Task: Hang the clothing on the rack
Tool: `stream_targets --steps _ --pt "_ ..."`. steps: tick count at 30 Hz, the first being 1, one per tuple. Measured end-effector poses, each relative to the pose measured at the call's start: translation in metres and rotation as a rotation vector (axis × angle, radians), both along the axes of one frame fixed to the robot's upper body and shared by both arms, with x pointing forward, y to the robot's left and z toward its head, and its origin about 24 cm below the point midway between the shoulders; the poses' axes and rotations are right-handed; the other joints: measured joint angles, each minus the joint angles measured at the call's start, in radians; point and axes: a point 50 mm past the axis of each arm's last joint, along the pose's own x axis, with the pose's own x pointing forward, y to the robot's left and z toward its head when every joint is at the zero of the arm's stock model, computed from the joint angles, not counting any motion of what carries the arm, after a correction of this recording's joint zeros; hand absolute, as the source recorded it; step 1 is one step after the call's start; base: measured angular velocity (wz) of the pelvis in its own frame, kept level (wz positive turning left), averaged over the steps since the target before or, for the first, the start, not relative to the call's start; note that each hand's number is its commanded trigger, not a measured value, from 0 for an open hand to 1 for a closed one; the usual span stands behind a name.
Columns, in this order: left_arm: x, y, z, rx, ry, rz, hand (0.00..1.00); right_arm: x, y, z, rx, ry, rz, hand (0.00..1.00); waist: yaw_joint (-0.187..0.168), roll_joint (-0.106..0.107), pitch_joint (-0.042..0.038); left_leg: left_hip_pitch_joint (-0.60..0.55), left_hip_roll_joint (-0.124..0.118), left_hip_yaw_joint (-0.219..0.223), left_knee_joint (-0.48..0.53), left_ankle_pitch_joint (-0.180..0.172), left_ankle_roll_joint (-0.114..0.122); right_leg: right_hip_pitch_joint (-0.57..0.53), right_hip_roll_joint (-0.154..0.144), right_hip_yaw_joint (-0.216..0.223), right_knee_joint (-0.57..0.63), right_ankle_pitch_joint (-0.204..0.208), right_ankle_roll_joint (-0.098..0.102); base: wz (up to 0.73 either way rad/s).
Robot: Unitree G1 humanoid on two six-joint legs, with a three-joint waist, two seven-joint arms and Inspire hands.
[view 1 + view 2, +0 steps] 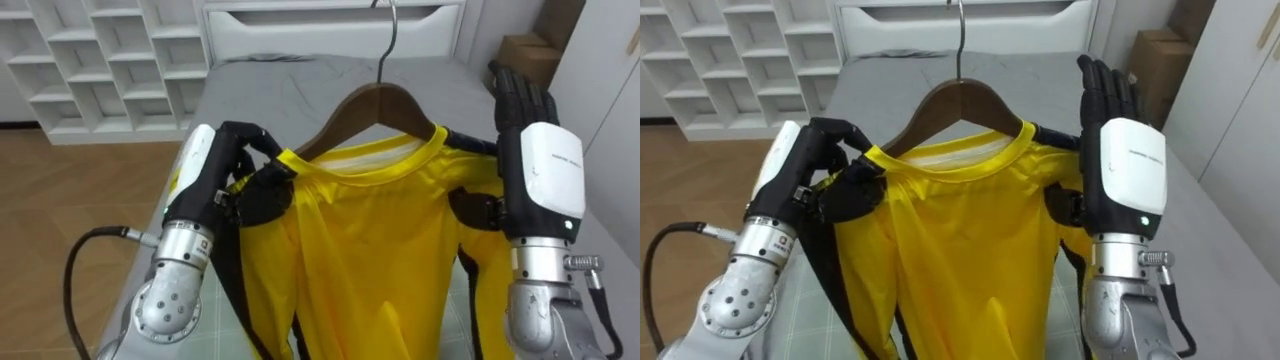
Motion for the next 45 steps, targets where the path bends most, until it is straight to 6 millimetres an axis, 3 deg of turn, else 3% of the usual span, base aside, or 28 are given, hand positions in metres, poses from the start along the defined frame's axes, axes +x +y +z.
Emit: stream_targets --steps 17,37,38,39,41,42,43,45 --pt "-0.005 -0.024 0.001 0.007 0.048 -0.187 1.00 0.000 0.000 0.004 0.001 -0.020 0.001 0.00 -0.003 -0.019 0.0002 0.001 -0.003 -0.002 0.002 0.000 0.000 0.004 -0.006 -0.010 -0.001 -0.001 0.001 0.00" --pt "-0.009 -0.025 0.010 0.025 0.039 -0.254 1.00 -0.001 0.004 0.005 -0.022 -0.044 0.015 0.00 0.000 -0.019 0.0000 -0.003 -0.003 0.001 0.002 0.000 0.000 0.000 -0.005 -0.007 -0.001 -0.001 0.002 0.00" --pt "-0.009 -0.025 0.010 0.025 0.039 -0.254 1.00 -0.001 0.004 0.005 -0.022 -0.044 0.016 0.15 0.000 -0.019 0.0000 -0.003 -0.003 0.001 0.002 0.000 0.000 0.000 -0.005 -0.007 -0.002 -0.001 0.002 0.00" --pt "-0.009 -0.025 0.010 0.025 0.039 -0.254 1.00 -0.001 0.004 0.005 -0.022 -0.044 0.016 0.23 0.000 -0.019 -0.0001 -0.003 -0.003 0.001 0.002 0.000 0.000 0.000 -0.005 -0.007 -0.002 -0.001 0.002 0.00" --pt "-0.009 -0.025 0.010 0.027 0.040 -0.254 1.00 -0.001 0.003 0.005 -0.028 -0.043 0.018 0.76 0.000 -0.019 -0.0003 -0.003 -0.003 0.002 0.002 0.000 0.000 0.000 -0.006 -0.007 -0.002 -0.001 0.002 0.00" --pt "-0.009 -0.025 0.010 0.028 0.040 -0.254 1.00 -0.001 0.003 0.005 -0.033 -0.043 0.019 0.94 0.000 -0.019 -0.0003 -0.003 -0.003 0.002 0.002 0.000 0.000 0.000 -0.006 -0.007 -0.002 -0.001 0.002 0.00" --pt "-0.009 -0.025 0.010 0.028 0.040 -0.255 1.00 -0.001 0.002 0.005 -0.036 -0.042 0.019 1.00 0.000 -0.020 0.0000 -0.002 -0.003 0.002 0.002 0.000 0.000 0.000 -0.006 -0.007 -0.002 -0.001 0.002 0.00" --pt "-0.009 -0.025 0.010 0.029 0.041 -0.256 1.00 -0.001 0.002 0.005 -0.033 -0.041 0.019 1.00 0.000 -0.023 -0.0004 -0.002 -0.003 0.002 0.002 0.000 0.000 0.000 -0.006 -0.007 -0.003 -0.001 0.002 0.00"
